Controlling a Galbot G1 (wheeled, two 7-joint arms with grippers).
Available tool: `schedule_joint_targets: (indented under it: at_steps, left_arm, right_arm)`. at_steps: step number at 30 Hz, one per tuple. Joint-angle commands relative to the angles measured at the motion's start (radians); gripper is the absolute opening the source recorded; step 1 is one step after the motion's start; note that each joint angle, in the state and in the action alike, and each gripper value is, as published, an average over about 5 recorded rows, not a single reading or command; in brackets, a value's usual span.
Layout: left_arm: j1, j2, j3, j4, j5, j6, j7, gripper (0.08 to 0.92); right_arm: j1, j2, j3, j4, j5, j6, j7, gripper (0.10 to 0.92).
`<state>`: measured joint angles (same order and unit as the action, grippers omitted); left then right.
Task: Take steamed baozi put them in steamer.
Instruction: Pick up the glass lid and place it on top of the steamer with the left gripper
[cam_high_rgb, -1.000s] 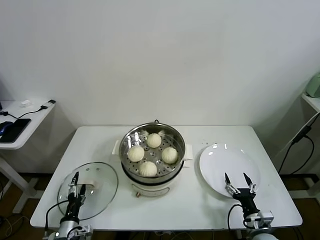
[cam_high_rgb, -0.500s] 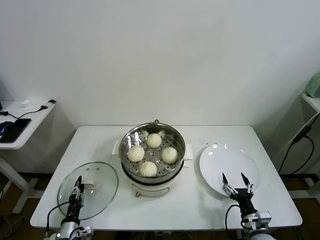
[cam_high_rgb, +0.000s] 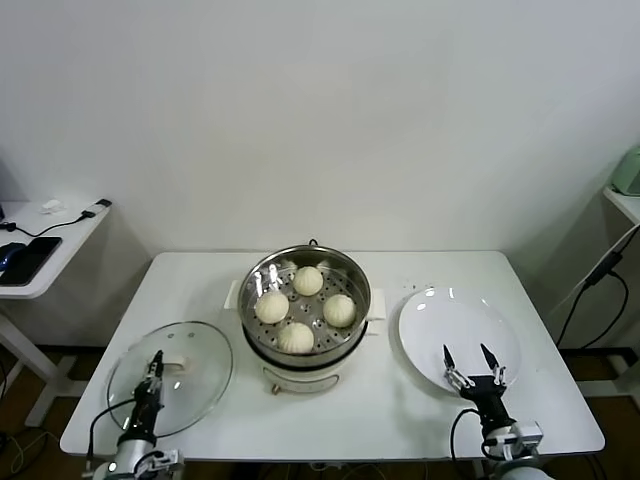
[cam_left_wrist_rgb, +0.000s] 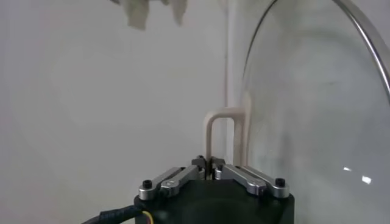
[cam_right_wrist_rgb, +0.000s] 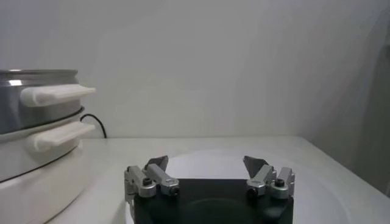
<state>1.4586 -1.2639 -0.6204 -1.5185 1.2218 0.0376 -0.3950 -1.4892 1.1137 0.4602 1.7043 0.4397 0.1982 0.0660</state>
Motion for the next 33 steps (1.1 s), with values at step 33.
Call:
schedule_joint_targets:
  at_steps: [33]
  left_arm:
    - [-0.330, -0.090, 0.657, -0.583, 0.226, 0.713, 0.672, 0.135]
  right_arm:
    - [-0.006, 0.007, -0.032, 0.008, -0.131, 0.025, 0.043, 0.823]
